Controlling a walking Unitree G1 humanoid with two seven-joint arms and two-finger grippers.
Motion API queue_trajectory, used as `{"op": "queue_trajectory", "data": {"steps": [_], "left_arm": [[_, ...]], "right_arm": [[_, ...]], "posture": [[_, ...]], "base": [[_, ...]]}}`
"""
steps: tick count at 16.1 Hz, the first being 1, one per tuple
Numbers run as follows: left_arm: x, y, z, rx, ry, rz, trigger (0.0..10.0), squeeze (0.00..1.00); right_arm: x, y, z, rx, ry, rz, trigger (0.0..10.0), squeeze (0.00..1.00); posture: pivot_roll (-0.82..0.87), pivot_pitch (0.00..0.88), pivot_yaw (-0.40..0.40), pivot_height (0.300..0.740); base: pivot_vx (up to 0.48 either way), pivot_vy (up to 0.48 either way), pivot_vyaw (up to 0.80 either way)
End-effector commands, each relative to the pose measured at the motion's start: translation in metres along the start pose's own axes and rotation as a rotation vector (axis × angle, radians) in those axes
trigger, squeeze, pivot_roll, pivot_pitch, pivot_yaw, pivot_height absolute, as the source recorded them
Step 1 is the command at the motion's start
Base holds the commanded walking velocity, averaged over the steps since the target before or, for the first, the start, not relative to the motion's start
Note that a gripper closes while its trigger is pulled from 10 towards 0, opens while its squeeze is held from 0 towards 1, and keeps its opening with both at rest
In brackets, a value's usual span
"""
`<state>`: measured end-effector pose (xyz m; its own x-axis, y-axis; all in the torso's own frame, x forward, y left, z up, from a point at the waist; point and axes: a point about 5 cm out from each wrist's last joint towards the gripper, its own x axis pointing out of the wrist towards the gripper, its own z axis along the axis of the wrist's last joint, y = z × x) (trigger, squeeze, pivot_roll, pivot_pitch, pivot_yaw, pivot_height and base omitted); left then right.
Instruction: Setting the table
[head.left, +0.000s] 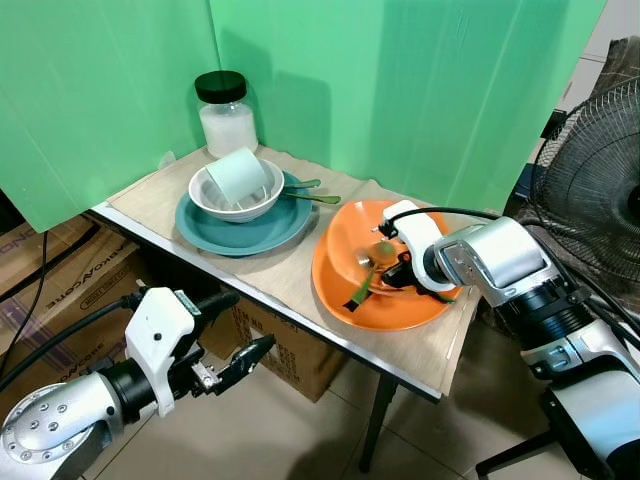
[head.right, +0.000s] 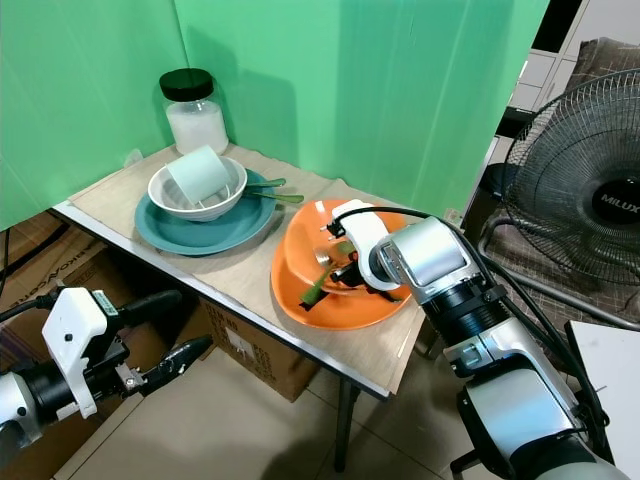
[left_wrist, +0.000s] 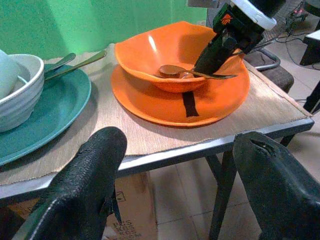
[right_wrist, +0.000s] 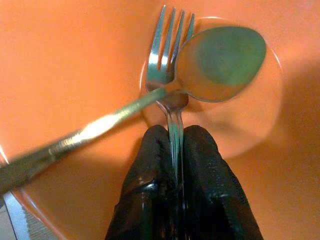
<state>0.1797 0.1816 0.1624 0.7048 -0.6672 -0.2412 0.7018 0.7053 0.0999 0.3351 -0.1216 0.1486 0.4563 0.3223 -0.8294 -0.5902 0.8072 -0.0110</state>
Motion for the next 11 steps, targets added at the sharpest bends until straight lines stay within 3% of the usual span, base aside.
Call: {"op": "queue_trajectory", "data": {"steps": [1,7,11], "left_arm": [[0.001,0.003,0.001,0.012,0.009,-0.007,10.0,0.0],[0.002,0.003,0.004,0.029,0.001,-0.011,10.0,0.0],[0.001,-0.003,0.001,-0.003,0.025,-0.057,10.0,0.0]], "right_arm": [[-0.001,-0.001,0.004,-0.013,-0.001,-0.005,0.0,0.0],[-0.002,-0.008,0.009,-0.027,-0.023,-0.023,0.0,0.0],[-0.009,-0.013,0.018,-0.082,-0.073,-0.05,0.0,0.0]], "posture": [[-0.01,0.0,0.009,0.74],[-0.02,0.0,0.009,0.74],[-0.02,0.0,0.009,0.74]], "base": [[0.0,0.0,0.0],[0.0,0.0,0.0],[0.0,0.0,0.0]]}}
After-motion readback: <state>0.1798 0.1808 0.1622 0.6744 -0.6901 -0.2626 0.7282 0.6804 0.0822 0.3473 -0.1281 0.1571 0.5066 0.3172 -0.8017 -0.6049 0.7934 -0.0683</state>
